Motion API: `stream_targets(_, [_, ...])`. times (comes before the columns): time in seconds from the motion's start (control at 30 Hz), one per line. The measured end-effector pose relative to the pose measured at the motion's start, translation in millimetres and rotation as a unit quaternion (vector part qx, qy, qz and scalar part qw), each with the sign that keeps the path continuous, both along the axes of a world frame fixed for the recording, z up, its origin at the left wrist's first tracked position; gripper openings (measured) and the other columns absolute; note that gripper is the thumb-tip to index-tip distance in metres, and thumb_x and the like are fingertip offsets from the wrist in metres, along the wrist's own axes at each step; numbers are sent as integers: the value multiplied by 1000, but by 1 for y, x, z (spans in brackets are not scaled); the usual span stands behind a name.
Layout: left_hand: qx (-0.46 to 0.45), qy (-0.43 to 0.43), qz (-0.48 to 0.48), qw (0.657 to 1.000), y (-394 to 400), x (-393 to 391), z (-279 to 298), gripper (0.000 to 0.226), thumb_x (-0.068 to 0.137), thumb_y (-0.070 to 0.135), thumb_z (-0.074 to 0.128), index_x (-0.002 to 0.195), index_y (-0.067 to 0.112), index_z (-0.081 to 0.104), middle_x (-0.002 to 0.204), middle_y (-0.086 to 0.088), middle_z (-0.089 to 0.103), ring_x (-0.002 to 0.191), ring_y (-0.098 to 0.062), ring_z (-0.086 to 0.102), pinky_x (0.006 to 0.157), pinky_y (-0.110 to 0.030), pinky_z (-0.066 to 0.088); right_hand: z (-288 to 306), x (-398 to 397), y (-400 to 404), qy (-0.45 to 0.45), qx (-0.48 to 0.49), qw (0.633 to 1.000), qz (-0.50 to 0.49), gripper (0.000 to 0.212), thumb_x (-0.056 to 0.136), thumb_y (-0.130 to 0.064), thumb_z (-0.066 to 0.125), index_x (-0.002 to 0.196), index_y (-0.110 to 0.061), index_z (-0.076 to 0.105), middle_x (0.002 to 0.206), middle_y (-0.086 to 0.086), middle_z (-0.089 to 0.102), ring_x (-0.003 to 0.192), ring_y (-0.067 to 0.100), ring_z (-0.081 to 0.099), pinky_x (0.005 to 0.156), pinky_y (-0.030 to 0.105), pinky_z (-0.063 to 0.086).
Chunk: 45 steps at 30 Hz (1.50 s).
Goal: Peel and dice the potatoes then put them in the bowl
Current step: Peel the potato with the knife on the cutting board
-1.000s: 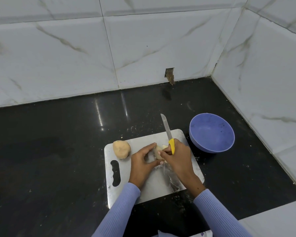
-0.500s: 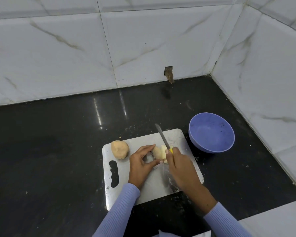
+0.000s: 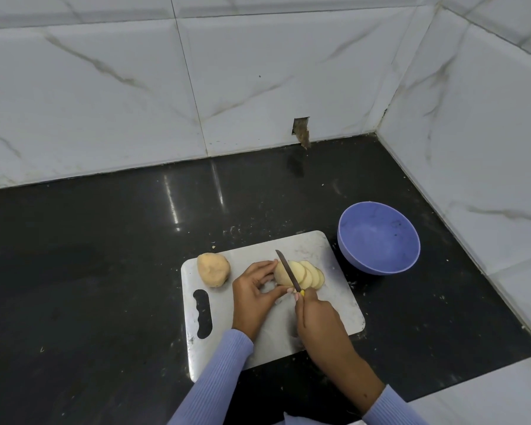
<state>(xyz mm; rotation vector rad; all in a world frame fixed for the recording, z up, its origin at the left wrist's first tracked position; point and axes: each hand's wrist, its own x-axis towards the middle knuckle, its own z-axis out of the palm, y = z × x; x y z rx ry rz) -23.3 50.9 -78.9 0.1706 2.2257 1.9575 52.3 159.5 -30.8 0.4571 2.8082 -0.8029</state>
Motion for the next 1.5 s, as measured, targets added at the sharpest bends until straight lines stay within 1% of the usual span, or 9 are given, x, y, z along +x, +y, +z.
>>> stream_targets(0.47, [46, -34, 11, 998, -1, 1, -2, 56, 61, -8, 82, 112, 7, 68, 109, -1, 68, 98, -11, 67, 85, -22, 52, 3, -4, -8, -24, 17, 1000, -5, 39, 103, -37, 19, 110, -10, 46, 80, 1, 55, 72, 17, 51, 62, 25, 35])
stream_targets(0.67, [46, -66, -21, 997, -10, 2, 7, 48, 78, -14, 65, 113, 18, 65, 109, 3, 70, 104, -9, 65, 87, -19, 50, 2, -10, -10, -28, 24, 999, -8, 36, 104, -33, 20, 108, -7, 46, 94, 9, 64, 79, 22, 58, 63, 26, 36])
stream_targets(0.73, [51, -65, -7, 997, -11, 2, 12, 38, 85, -9, 61, 108, 20, 67, 100, 8, 72, 99, -7, 66, 86, -18, 51, 1, -11, -11, -26, 26, 999, -8, 37, 104, -33, 20, 107, -8, 46, 93, 8, 64, 83, 23, 61, 63, 26, 37])
stream_targets(0.83, [91, -100, 16, 991, -8, 3, 19, 20, 86, 7, 67, 103, 14, 71, 94, 0, 74, 85, -8, 67, 79, -21, 53, 1, -15, -12, -28, 24, 999, -7, 35, 104, -33, 21, 105, -9, 47, 92, 7, 63, 78, 21, 57, 63, 26, 37])
stream_targets(1.0, [135, -170, 44, 975, -3, 2, 19, 36, 68, 21, 80, 101, 6, 74, 95, -8, 74, 91, -19, 69, 88, -34, 53, 5, -18, -15, -46, 14, 999, -3, 33, 104, -29, 24, 109, -8, 48, 100, 8, 61, 76, 17, 49, 64, 22, 31])
stream_targets(1.1, [145, -198, 65, 967, -4, 1, 18, 38, 63, 19, 82, 99, 8, 74, 91, -11, 74, 84, -19, 69, 87, -36, 54, 7, -18, -21, -62, 11, 998, 6, 28, 105, -29, 22, 101, -13, 45, 109, 10, 61, 94, 23, 58, 67, 23, 30])
stream_targets(1.2, [161, -222, 76, 959, -4, 2, 18, 32, 66, 14, 81, 97, 8, 74, 92, -10, 74, 89, -24, 68, 85, -35, 55, 9, -19, -25, -73, 21, 997, 5, 35, 105, -29, 19, 111, -11, 48, 113, 9, 61, 102, 22, 59, 68, 22, 31])
stream_targets(1.4, [182, -247, 87, 948, -2, 3, 19, 25, 70, 6, 79, 95, 8, 75, 89, -16, 73, 80, -24, 58, 76, -27, 56, 11, -18, -24, -69, 29, 997, 4, 21, 105, -26, 20, 92, -15, 32, 110, 10, 61, 97, 23, 59, 67, 23, 30])
stream_targets(1.5, [179, -250, 94, 947, 1, 3, 18, 29, 66, 10, 81, 95, 9, 75, 87, -13, 74, 80, -24, 61, 73, -25, 57, 7, -20, -23, -63, 21, 998, -9, 22, 105, -27, 22, 91, -15, 33, 103, 8, 59, 82, 20, 50, 67, 24, 29])
